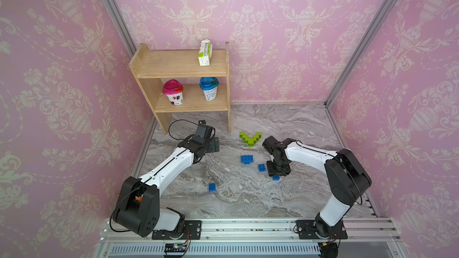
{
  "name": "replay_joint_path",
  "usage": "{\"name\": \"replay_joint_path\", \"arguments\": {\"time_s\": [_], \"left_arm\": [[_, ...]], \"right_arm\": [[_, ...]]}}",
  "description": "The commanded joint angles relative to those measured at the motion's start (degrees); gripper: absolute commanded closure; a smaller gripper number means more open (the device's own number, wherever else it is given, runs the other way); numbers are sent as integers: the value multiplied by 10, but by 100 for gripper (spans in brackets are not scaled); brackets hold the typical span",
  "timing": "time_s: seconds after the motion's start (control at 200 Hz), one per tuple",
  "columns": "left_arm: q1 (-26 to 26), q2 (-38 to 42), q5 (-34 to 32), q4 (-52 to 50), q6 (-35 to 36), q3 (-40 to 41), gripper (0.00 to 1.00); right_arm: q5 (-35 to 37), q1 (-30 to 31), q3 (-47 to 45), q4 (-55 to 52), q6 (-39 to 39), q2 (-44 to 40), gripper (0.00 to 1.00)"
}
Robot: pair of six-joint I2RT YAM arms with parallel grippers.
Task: Assemble the letter v with lego
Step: Pick up the lego brick from the center of the board, then assemble the lego brick with the lego brick.
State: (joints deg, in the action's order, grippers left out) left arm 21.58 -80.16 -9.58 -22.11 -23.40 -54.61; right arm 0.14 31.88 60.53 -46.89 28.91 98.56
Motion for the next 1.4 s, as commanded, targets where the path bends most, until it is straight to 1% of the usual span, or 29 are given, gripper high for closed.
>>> {"name": "replay_joint_path", "arguments": {"time_s": [0.0, 0.115, 0.28, 0.375, 0.46, 0.505, 0.716, 0.996, 1.136, 1.261, 1.396], "left_arm": [[2, -1, -12, -11, 5, -13, 6], [3, -3, -12, -11, 3, -12, 7], [3, 0, -15, -12, 3, -13, 7], [3, 2, -17, -14, 4, -12, 7], [3, 3, -18, -14, 4, -13, 7], [3, 2, -17, -12, 3, -13, 7], [4, -3, -16, -9, 4, -15, 6], [3, -1, -16, -10, 9, -14, 6], [3, -2, -15, -9, 9, -16, 6], [3, -1, -15, -10, 8, -16, 6], [3, -1, -15, -10, 8, -15, 6]], "right_arm": [[-9, -4, -15, -7, 4, -23, 47], [-10, -5, -20, -7, 3, -25, 48], [-18, -8, -25, 1, 0, -17, 54], [-18, -8, -26, 2, -1, -16, 59], [-9, -8, -22, -4, 1, -23, 68], [-5, -8, -16, -11, 2, -27, 70], [-17, -4, 29, -19, -6, -34, 74], [-38, -2, 123, -38, -36, 19, 78], [-35, 16, 154, -54, -47, 52, 78], [-19, 19, 161, -62, -46, 66, 81], [-17, 19, 161, -64, -50, 71, 81]]}}
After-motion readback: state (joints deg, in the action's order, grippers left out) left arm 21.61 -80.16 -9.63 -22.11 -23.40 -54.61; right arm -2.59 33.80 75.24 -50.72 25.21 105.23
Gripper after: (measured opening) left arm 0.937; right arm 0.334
